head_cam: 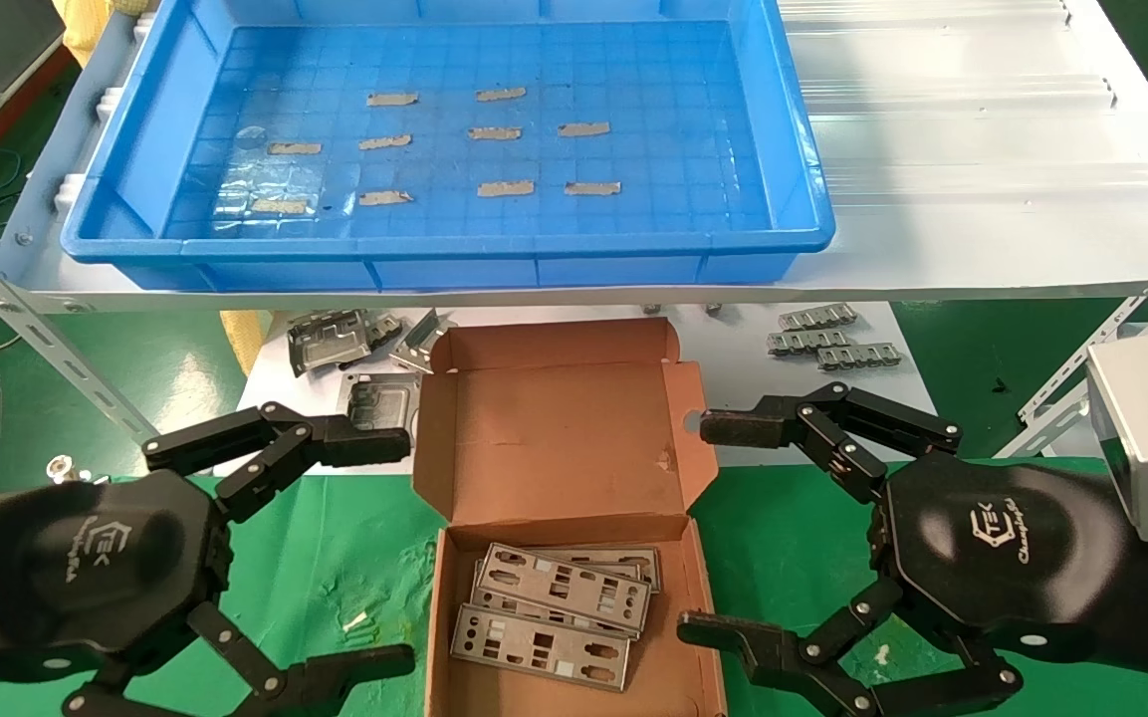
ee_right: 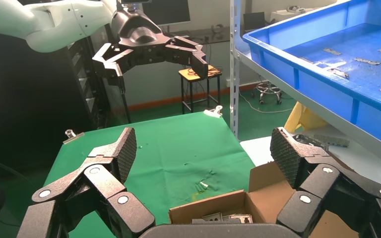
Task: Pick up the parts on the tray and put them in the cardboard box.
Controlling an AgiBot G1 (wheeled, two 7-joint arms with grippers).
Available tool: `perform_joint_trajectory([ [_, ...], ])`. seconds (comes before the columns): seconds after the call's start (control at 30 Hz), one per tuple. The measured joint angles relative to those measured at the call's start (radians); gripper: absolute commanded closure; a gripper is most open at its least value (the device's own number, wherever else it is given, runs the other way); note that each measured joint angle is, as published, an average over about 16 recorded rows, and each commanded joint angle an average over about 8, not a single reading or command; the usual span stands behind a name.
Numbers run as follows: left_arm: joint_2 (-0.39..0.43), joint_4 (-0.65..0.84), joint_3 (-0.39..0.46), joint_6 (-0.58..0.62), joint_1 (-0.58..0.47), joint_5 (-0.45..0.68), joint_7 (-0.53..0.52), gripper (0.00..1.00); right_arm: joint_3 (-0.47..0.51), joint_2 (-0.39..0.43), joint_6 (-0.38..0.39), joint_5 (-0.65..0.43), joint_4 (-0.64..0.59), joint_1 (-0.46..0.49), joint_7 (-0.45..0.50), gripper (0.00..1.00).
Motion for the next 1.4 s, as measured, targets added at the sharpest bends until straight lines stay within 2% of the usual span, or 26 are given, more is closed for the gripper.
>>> perform_joint_trajectory([
  [1.4,0.0,0.0,0.0,0.0,0.0,0.0,0.0,0.0,0.0,0.0,0.0,0.0,0.0,0.0,0.0,0.0],
])
